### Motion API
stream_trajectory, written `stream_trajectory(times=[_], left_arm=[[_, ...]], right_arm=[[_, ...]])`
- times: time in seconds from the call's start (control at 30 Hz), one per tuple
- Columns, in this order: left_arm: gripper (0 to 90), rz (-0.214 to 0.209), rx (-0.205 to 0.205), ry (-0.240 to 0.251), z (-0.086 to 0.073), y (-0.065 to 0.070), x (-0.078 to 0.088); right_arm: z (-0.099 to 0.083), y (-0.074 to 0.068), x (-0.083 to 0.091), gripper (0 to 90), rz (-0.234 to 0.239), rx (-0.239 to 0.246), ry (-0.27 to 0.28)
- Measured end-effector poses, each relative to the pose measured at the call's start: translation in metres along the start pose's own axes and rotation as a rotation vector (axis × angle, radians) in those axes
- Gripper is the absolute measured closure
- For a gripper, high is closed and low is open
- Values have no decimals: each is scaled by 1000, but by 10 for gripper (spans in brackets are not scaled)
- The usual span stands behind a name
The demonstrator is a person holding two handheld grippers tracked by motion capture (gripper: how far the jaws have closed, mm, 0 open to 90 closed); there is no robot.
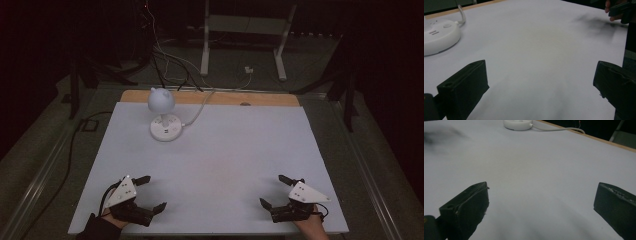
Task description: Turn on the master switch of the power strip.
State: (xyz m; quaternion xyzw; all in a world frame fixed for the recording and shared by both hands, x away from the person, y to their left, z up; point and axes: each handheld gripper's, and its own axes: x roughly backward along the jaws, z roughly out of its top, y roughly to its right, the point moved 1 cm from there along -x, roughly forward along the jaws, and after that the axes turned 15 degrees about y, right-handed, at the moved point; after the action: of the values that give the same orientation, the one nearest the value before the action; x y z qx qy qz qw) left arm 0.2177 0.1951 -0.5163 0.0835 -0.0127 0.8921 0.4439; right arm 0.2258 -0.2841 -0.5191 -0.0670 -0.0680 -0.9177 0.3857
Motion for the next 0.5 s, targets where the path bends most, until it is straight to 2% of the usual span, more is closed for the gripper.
stream_trajectory(times=[0.13,0.27,0.5], left_arm=[[2,-8,-1,-2,0,1,0],[1,-10,-1,-4,0,1,-1],[2,-20,-5,-14,0,3,-5]], right_arm=[[-1,1,1,0,10,1,0],[1,1,1,0,15,22,8],[1,1,0,0,39,2,2]])
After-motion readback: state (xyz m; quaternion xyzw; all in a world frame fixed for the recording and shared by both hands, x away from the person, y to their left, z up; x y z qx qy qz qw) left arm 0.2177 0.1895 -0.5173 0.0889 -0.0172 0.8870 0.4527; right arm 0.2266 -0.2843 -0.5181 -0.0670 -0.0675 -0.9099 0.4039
